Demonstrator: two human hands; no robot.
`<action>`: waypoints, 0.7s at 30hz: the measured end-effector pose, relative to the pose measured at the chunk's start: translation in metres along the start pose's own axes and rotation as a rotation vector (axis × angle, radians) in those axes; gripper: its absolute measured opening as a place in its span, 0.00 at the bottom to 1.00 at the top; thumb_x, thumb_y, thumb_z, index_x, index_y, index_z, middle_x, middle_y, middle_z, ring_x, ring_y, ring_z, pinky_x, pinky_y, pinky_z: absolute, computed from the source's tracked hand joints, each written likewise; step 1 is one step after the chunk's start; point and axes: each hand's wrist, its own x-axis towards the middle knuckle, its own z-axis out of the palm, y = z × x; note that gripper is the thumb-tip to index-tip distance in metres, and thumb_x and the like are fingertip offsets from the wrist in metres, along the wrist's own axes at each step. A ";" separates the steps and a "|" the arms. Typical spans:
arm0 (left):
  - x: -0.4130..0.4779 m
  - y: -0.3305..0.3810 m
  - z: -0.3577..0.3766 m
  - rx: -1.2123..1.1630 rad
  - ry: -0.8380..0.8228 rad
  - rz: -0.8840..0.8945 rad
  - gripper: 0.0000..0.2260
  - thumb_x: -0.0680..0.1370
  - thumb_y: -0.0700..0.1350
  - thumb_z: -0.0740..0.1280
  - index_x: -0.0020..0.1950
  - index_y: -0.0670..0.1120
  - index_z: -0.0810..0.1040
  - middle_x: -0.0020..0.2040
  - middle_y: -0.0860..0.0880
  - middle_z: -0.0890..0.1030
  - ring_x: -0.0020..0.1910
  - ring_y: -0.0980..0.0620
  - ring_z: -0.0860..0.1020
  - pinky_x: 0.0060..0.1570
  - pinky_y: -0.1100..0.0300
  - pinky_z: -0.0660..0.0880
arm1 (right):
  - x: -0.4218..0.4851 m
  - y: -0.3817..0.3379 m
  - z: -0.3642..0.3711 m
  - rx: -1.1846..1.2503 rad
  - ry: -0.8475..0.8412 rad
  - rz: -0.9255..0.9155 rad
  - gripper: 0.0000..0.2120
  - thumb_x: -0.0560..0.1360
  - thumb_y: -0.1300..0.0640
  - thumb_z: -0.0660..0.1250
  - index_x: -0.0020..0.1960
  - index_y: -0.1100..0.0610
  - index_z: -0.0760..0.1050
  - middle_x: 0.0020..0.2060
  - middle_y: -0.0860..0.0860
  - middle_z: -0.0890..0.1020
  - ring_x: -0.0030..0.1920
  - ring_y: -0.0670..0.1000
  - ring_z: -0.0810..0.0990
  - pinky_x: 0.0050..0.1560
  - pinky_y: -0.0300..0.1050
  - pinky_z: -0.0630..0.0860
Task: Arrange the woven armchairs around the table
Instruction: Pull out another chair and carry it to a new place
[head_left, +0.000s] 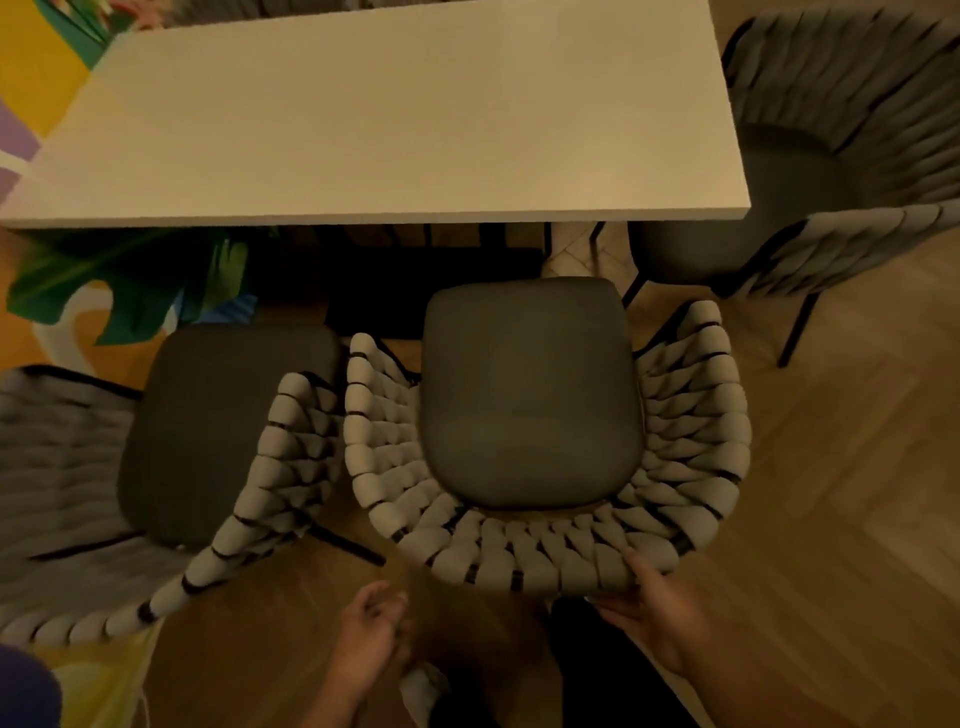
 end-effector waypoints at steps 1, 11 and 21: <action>0.012 0.001 0.001 -0.030 -0.034 -0.020 0.23 0.80 0.45 0.69 0.74 0.44 0.69 0.56 0.43 0.80 0.50 0.43 0.80 0.36 0.55 0.77 | 0.001 0.004 0.005 0.046 0.014 -0.028 0.20 0.83 0.48 0.61 0.72 0.53 0.69 0.61 0.58 0.82 0.55 0.63 0.84 0.49 0.57 0.83; 0.082 0.004 0.045 -0.402 -0.306 -0.046 0.22 0.76 0.41 0.74 0.68 0.48 0.74 0.61 0.41 0.81 0.58 0.39 0.81 0.49 0.34 0.81 | 0.017 0.032 0.041 0.322 0.154 -0.271 0.12 0.84 0.51 0.58 0.60 0.56 0.76 0.59 0.60 0.82 0.57 0.61 0.82 0.43 0.57 0.83; 0.106 -0.006 0.056 -0.439 -0.252 0.020 0.24 0.75 0.33 0.72 0.67 0.48 0.71 0.60 0.39 0.81 0.54 0.36 0.82 0.42 0.34 0.82 | 0.025 0.001 0.005 0.299 0.051 -0.258 0.10 0.81 0.52 0.63 0.60 0.54 0.75 0.50 0.61 0.86 0.46 0.61 0.87 0.35 0.61 0.84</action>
